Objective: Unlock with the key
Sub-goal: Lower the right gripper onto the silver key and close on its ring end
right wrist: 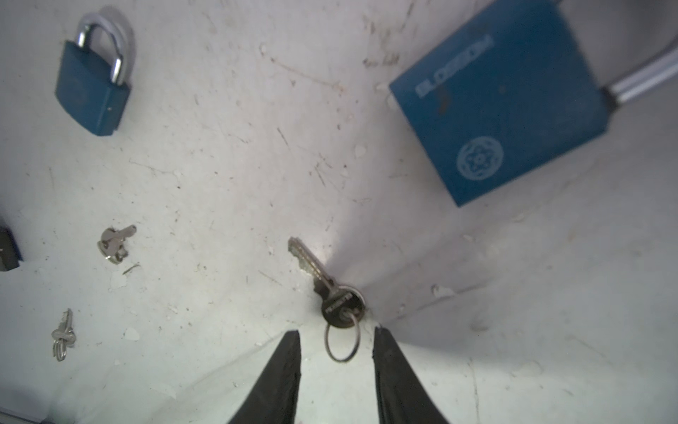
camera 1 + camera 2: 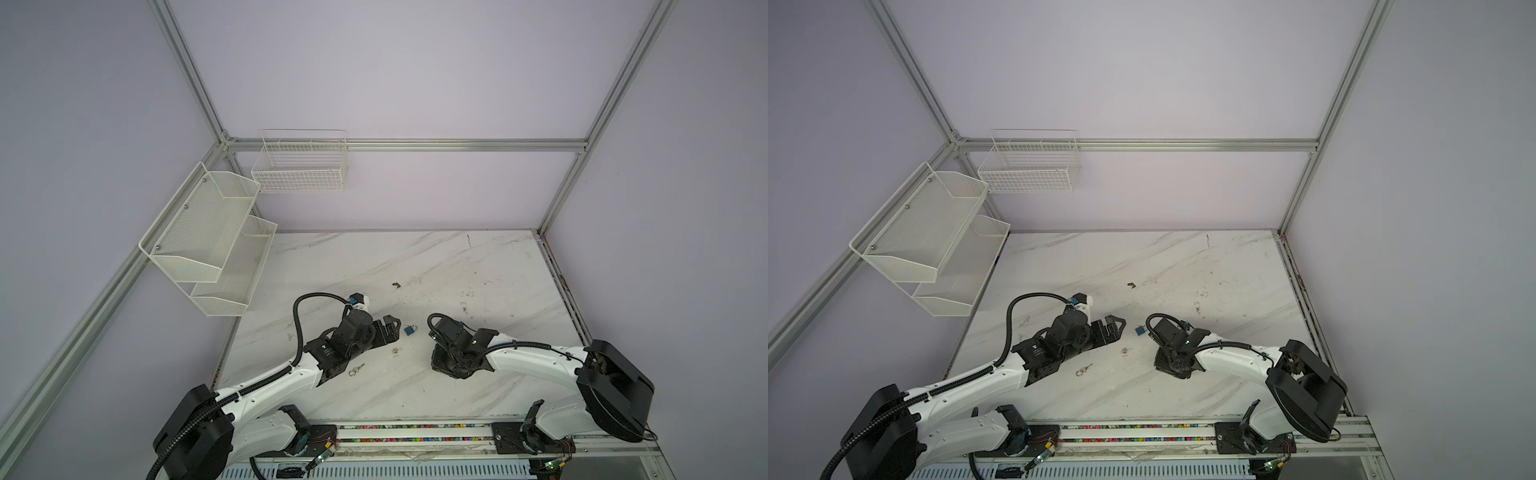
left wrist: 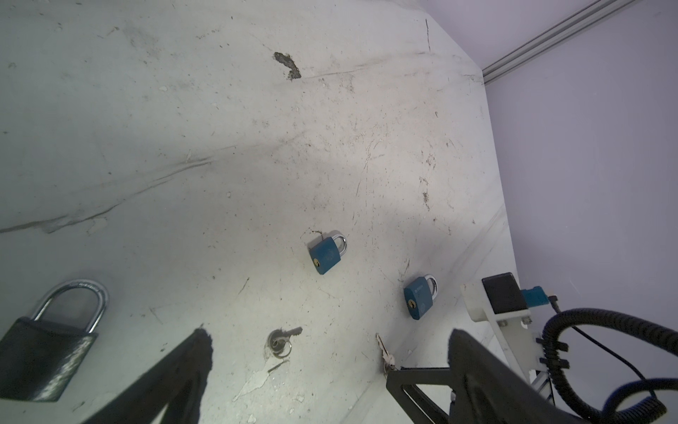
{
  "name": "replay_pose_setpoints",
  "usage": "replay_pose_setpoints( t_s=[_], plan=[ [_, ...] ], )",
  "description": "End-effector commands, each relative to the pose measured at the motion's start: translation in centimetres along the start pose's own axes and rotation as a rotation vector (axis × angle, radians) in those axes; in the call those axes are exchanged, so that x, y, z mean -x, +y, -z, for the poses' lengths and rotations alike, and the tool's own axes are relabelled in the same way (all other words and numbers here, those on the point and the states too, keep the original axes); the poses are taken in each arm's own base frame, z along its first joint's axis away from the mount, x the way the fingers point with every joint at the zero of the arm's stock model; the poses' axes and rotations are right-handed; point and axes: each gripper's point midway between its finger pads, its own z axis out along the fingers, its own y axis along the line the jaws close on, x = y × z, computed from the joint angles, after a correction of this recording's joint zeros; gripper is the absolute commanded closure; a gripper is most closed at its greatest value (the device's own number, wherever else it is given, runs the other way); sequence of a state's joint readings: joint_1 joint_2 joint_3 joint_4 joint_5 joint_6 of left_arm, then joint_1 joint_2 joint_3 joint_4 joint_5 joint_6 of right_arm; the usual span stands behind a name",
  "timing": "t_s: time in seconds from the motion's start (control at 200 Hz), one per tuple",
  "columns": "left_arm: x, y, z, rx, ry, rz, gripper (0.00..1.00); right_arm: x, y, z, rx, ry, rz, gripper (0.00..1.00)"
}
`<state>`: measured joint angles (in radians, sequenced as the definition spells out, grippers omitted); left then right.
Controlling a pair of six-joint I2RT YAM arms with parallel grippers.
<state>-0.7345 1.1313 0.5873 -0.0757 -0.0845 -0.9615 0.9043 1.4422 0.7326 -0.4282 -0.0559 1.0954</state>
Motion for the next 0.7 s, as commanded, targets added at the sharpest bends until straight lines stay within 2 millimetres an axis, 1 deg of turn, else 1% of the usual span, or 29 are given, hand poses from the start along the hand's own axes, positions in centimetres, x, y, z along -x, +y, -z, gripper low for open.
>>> replay_pose_setpoints(
  t_s=[0.0, 0.11, 0.19, 0.33, 0.56, 0.695],
  plan=[
    [2.25, -2.52, 0.58, -0.058, -0.064, 0.011, 0.00, 0.26, -0.15, -0.27, -0.011, -0.024, -0.019, 0.64],
    [2.20, -2.61, 0.53, -0.059, -0.061, 0.009, 0.00, 0.34, -0.33, -0.58, -0.024, -0.027, -0.014, 0.71],
    [2.21, -2.74, 0.41, -0.061, -0.056, 0.009, 0.00, 0.39, -0.24, -0.77, -0.022, -0.029, -0.010, 0.73],
    [2.16, -3.01, 0.12, -0.065, -0.045, 0.007, 0.00, 0.28, -0.44, -1.25, -0.035, -0.021, 0.006, 0.74],
    [2.09, -3.39, -0.30, -0.068, -0.031, 0.011, 0.00, 0.34, -0.44, -1.04, -0.032, -0.026, 0.020, 0.83],
    [2.06, -3.17, -0.20, -0.065, -0.033, 0.015, 0.00, 0.45, -0.30, -1.06, -0.032, -0.029, 0.038, 0.87]
  ],
)
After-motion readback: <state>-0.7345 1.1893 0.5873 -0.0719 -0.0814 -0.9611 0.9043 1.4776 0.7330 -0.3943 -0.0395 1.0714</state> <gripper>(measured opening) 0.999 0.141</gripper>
